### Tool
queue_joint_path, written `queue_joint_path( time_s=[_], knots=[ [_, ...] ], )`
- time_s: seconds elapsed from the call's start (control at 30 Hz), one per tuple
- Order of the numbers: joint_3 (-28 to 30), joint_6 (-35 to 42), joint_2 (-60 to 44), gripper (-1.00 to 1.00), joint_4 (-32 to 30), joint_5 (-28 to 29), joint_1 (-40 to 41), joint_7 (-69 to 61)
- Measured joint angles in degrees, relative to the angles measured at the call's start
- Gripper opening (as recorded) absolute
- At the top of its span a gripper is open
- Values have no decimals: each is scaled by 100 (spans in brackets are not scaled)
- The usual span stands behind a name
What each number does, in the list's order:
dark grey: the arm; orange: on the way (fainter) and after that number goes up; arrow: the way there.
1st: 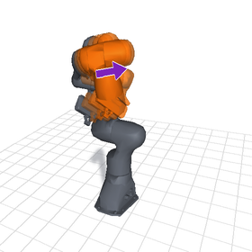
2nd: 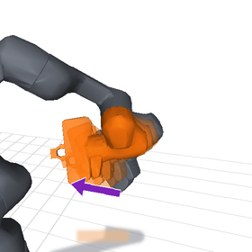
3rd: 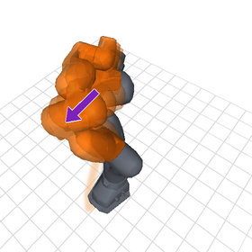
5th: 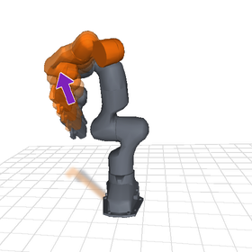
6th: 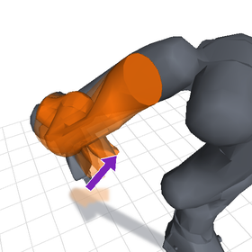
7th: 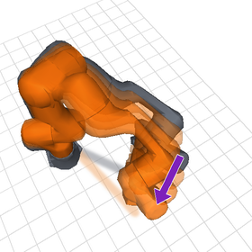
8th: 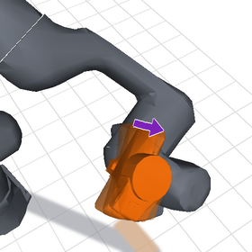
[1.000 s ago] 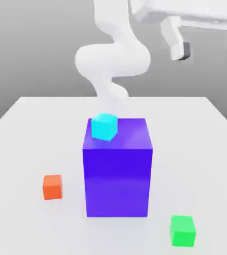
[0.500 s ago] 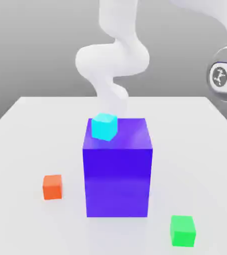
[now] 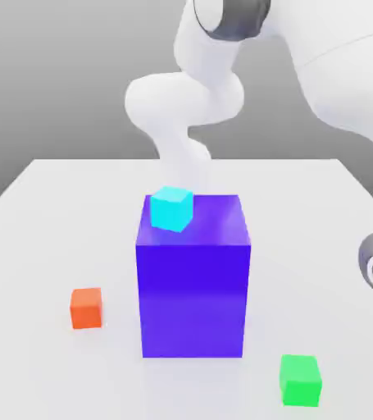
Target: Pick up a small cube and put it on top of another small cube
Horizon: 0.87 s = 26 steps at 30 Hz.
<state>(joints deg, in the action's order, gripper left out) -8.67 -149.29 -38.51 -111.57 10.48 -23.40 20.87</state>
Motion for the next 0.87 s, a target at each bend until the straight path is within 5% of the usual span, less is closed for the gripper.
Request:
queue_joint_path(
  time_s=[0.13, 0.57, 0.73, 0.77, 0.87],
  knots=[
    [-125, 471, 688, -100, -216, -162, 113, -105],
    [143, 87, 3000, -100, -2849, -829, 918, -388],
    [293, -731, 2334, -100, -3005, -671, 889, -258],
    [315, -841, 2221, 100, -3002, -640, 875, -236],
    [315, -841, 2221, 100, -3002, -640, 875, -236]
  ],
)
